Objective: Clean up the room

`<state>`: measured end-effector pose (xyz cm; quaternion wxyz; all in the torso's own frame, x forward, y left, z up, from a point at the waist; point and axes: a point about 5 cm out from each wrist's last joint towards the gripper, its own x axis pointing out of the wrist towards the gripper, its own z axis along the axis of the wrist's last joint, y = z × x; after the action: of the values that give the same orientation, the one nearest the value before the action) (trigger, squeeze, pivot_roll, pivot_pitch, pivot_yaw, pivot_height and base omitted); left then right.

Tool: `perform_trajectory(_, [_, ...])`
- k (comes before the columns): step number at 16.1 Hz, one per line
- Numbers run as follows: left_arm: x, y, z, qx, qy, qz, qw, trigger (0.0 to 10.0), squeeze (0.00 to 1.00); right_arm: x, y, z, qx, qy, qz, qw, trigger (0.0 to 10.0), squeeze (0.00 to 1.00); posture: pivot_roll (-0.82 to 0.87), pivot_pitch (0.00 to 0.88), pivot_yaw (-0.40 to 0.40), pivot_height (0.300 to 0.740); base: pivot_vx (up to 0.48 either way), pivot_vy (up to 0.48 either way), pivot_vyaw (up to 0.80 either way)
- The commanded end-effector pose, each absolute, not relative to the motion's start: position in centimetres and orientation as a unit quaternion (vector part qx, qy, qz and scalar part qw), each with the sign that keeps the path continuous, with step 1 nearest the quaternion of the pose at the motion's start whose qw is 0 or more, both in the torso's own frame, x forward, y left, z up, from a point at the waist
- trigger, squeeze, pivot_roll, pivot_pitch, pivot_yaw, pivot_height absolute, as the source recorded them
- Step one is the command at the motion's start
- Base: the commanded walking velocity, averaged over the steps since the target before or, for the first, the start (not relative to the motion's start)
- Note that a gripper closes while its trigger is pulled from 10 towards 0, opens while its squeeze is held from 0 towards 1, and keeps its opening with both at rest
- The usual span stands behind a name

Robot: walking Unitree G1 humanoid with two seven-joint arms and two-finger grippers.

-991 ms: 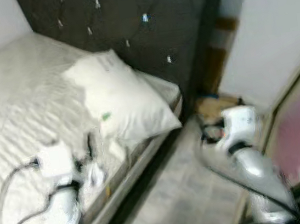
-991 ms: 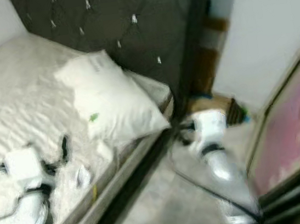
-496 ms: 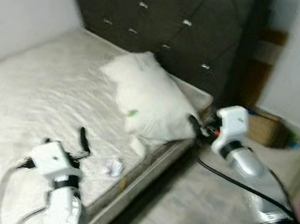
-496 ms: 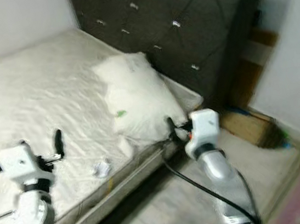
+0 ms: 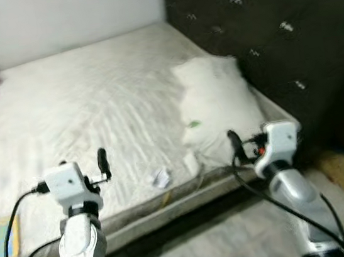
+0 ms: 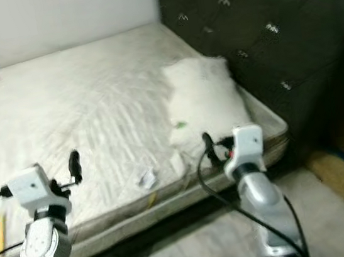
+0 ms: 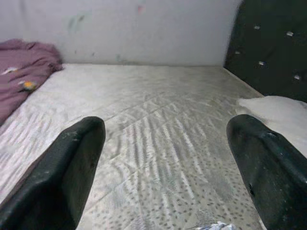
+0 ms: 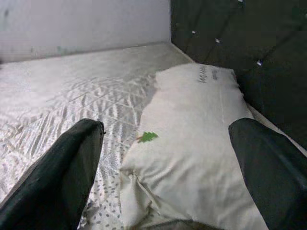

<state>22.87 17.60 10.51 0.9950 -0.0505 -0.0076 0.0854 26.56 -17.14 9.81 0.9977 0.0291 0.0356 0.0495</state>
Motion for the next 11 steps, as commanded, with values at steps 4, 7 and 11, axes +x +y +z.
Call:
perform_trajectory(4, [22.64,17.29,10.66,-0.067,0.004,0.047,0.997,10.0,0.00,26.67,-16.36,9.97,0.039,0.034,0.058,0.997,10.0,0.00,0.03,0.028,-0.037,0.740,0.000,0.000,0.74])
perform_trajectory(7, [22.54,17.41,10.92,-0.055,-0.016,0.059,0.997,10.0,0.00,26.72,-16.59,10.01,0.047,0.032,0.050,0.997,10.0,0.00,0.03,0.035,-0.038,0.740,0.000,0.000,0.16])
perform_trajectory(11, [22.52,17.36,11.13,-0.046,-0.014,0.042,0.998,10.0,0.00,26.71,-16.63,10.05,0.048,0.030,0.045,0.997,10.0,0.00,0.02,0.037,-0.035,0.740,0.000,0.000,0.00])
